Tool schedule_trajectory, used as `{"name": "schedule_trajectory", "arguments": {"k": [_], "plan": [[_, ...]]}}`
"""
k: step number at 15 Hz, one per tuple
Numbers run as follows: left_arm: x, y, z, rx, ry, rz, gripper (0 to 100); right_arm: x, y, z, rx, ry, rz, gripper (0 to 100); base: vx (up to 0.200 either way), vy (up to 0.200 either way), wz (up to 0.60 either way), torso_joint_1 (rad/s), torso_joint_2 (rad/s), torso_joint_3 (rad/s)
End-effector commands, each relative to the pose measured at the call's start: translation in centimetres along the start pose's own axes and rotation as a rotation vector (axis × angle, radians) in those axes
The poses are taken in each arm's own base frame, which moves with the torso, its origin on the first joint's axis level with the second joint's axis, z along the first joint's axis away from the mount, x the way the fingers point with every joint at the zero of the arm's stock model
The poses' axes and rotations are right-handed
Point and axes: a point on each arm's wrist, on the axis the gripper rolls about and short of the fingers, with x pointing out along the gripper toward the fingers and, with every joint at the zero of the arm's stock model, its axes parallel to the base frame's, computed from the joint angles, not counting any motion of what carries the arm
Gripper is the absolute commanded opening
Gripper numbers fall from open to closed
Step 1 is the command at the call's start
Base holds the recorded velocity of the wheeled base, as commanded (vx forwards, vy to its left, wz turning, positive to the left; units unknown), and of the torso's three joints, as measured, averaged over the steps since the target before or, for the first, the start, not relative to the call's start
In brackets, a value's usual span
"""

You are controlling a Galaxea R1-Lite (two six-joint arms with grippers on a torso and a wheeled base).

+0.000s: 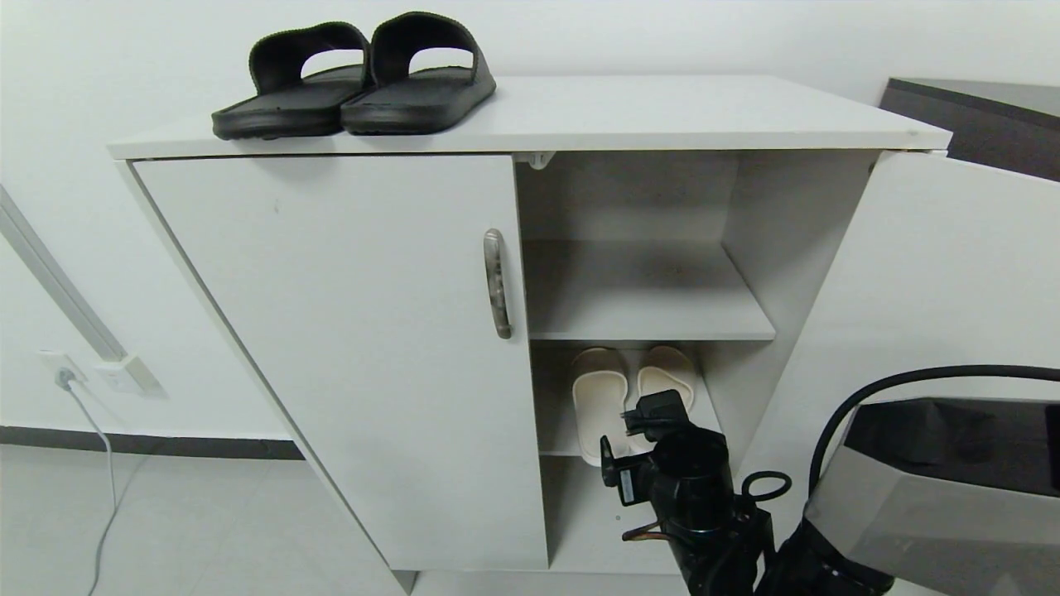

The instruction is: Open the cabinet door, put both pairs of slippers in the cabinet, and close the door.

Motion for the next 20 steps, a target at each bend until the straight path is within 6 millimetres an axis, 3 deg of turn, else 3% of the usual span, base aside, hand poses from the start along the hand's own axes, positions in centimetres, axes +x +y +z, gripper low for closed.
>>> {"name": "schedule_trajectory", "arguments": {"k": [1,7,15,20], "plan": [[0.01,0.00,0.01,-0.002,0.001,0.002,0,-0.68,-0.28,0.65,0.006,-0.009,0.006,100,0.000,0.000,0.00,0.000,0.00,0.000],[0.01,0.00,0.01,-0.002,0.001,0.001,0,-0.67,-0.28,0.43,-0.001,-0.003,0.006,100,0.000,0.000,0.00,0.000,0.00,0.000],[0.01,0.00,0.01,-0.001,0.001,0.001,0,-0.84,-0.13,0.47,-0.002,-0.006,0.012,100,-0.200,0.000,0.00,0.001,0.00,0.002],[0.01,0.00,0.01,-0.001,0.001,0.002,0,-0.92,-0.21,0.31,-0.006,-0.002,0.010,100,0.000,0.000,0.00,0.000,0.00,0.000]]}}
